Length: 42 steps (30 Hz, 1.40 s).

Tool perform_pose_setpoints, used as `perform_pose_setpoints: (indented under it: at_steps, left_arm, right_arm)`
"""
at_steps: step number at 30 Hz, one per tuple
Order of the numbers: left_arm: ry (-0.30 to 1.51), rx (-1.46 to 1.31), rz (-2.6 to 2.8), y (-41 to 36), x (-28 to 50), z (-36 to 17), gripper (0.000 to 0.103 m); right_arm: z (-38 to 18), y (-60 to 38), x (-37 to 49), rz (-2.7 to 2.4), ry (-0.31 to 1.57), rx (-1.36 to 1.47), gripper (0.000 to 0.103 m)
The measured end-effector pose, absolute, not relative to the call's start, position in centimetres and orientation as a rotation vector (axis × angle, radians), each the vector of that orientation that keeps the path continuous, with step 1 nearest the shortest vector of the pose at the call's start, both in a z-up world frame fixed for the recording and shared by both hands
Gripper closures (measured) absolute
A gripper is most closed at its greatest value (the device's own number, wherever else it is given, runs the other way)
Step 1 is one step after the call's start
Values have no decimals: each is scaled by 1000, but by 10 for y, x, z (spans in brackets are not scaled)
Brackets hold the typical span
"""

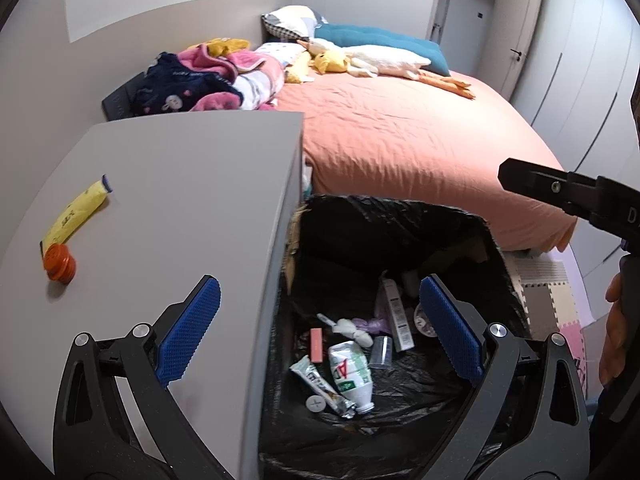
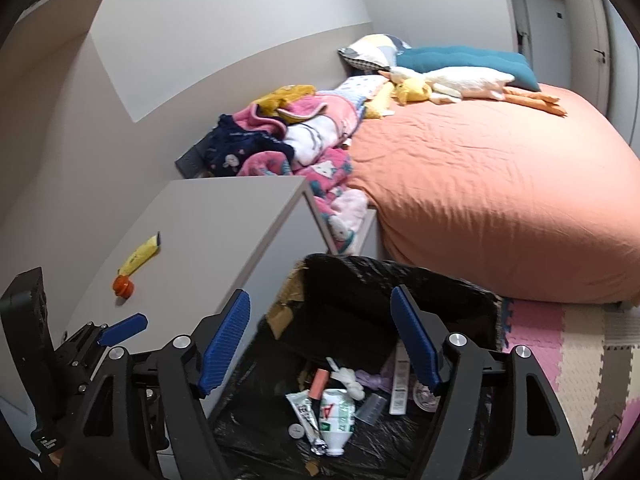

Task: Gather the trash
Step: 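Move both open tools toward the yellow tube and orange cap on the table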

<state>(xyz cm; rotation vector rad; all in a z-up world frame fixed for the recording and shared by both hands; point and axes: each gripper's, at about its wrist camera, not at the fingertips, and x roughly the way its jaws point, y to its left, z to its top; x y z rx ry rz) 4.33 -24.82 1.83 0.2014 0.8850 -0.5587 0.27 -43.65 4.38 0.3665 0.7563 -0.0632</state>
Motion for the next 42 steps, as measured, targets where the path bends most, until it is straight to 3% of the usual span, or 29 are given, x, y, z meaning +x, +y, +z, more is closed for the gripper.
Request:
perform_pose_setpoints:
  at_steps: [8,36,42]
  left_arm:
    - [892,154,-483,-211,58,12,6]
    - [881,51,-213,-88,118,-4,6]
    - [888,22,-187,-68,138,-11,15]
  right_arm:
    - [40,-405,27,-7,775,343,21]
    - [23,-297,123,123,861,297,21]
    - [18,-276,146,154,885,282,21]
